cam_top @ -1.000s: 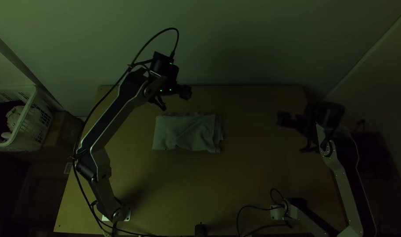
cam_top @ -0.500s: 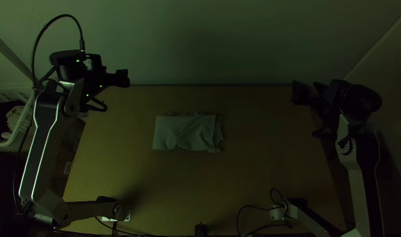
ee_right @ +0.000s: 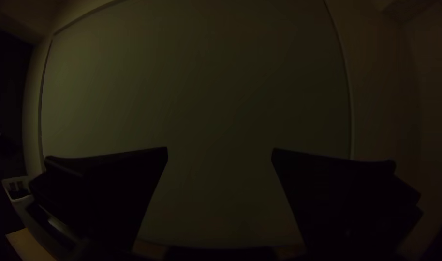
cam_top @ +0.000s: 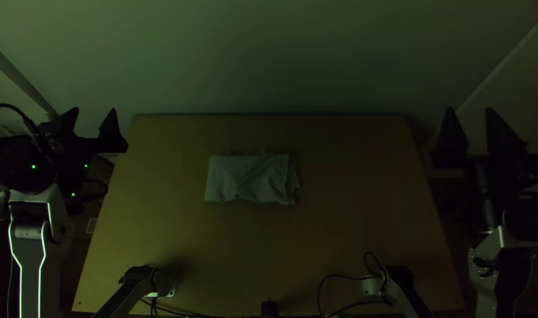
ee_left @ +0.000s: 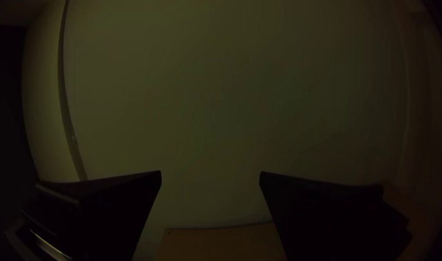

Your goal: Fold the t-shirt

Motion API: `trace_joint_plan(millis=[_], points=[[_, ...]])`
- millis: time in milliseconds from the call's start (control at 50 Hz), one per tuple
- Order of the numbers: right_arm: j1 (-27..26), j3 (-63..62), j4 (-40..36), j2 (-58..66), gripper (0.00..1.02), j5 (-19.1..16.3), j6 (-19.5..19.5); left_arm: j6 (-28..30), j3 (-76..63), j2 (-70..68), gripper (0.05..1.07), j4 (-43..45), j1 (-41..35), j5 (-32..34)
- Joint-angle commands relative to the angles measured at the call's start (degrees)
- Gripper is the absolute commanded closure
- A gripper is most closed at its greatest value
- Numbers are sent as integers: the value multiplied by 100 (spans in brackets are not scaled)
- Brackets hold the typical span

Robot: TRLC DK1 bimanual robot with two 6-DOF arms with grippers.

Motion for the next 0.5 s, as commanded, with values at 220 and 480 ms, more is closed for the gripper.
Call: trace_joint_plan(millis=[220,480], points=[[-53,-1366,556,-1128,3,43,-171,-76,-2239,-1777,10,962,118,-59],[-9,-2420,697,-1954,3,43,-417,-24,-4076,-3289,10,1806,109,-6]])
